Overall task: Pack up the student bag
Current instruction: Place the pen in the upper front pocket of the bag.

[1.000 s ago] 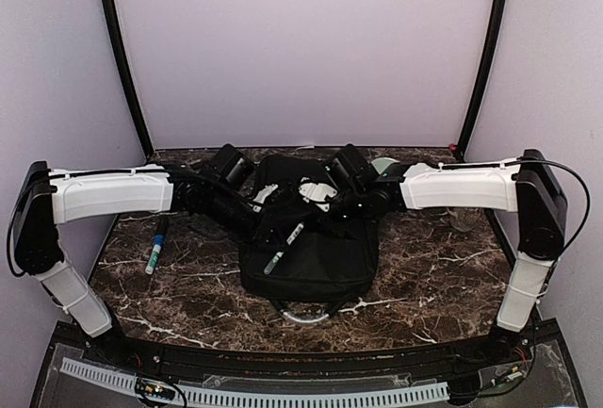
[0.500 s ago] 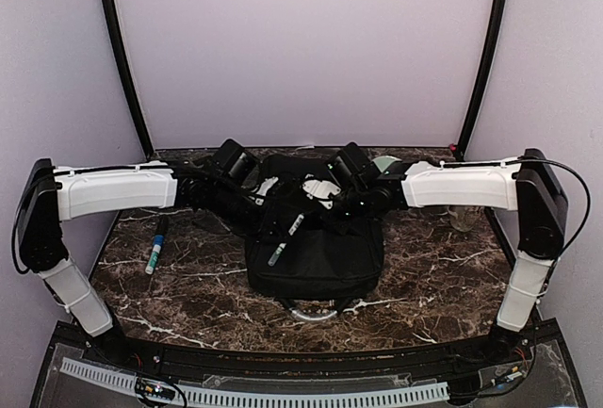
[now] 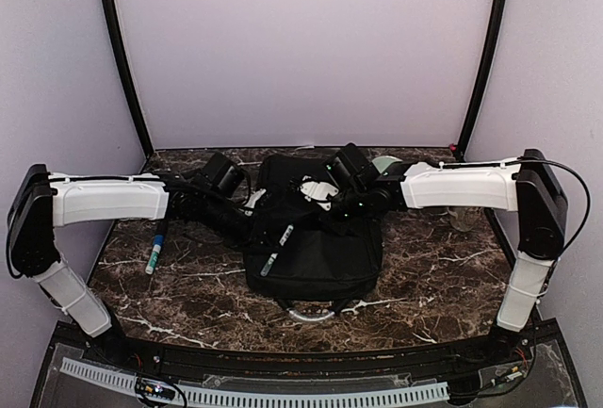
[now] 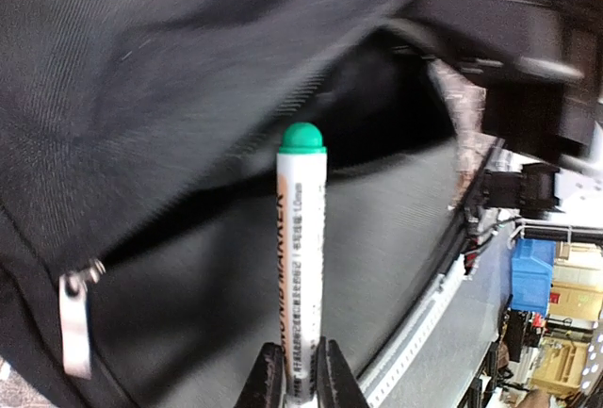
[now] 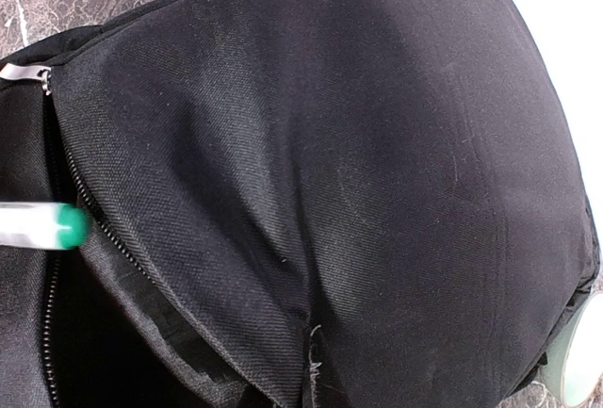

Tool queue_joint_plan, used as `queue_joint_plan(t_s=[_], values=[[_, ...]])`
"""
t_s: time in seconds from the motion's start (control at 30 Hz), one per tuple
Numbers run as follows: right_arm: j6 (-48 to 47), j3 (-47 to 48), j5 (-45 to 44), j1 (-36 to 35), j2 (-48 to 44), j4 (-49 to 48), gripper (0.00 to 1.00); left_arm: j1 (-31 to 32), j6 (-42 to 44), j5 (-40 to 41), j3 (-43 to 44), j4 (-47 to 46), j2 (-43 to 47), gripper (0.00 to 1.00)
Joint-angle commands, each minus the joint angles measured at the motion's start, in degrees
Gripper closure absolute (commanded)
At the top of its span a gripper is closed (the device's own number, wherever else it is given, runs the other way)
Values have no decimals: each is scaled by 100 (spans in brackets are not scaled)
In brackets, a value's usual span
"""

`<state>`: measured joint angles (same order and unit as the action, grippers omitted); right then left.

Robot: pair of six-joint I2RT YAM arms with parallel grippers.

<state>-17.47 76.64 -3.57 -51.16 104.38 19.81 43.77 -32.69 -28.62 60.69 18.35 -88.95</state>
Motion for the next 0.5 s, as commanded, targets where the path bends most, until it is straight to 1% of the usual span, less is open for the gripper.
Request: queue_joint_plan(t_s=[0.0,0.1,0.23,0.43,0.47], values=[[52,136,322,-105,-140,-81,98,0,-156,152,367,360,-360,100],[38,115,347,-105,-180,-83,98,-8,-217,419,570,434,-564,100],[-22,90,627,-105,-199,-64,98,-88,-454,937,950,579,-884,100],[-63,97,803,-144,-199,-9,98,-170,-762,1449,1383,321,-1218,100],[-71,97,787,-148,-199,-7,98,-182,-768,1489,1438,314,-1255,98]])
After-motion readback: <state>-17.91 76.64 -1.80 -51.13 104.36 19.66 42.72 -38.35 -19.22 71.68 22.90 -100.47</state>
